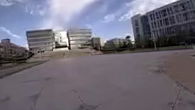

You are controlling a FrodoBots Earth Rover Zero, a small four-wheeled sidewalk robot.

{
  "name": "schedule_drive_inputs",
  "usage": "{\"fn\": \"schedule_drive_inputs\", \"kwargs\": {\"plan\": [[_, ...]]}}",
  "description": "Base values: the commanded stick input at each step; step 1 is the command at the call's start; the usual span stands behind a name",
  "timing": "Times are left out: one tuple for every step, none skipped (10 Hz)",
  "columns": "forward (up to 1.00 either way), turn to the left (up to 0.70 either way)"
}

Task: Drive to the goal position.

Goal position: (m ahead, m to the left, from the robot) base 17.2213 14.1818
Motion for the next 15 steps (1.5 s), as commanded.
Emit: {"fn": "schedule_drive_inputs", "kwargs": {"plan": [[0.7,0.0],[0.7,0.0],[0.7,0.0],[0.7,0.0],[0.7,0.0],[0.7,0.0],[0.7,0.0],[0.7,0.0],[0.7,0.0],[0.7,0.0],[0.7,0.0],[0.7,0.0],[0.7,0.0],[0.7,0.0],[0.7,0.0]]}}
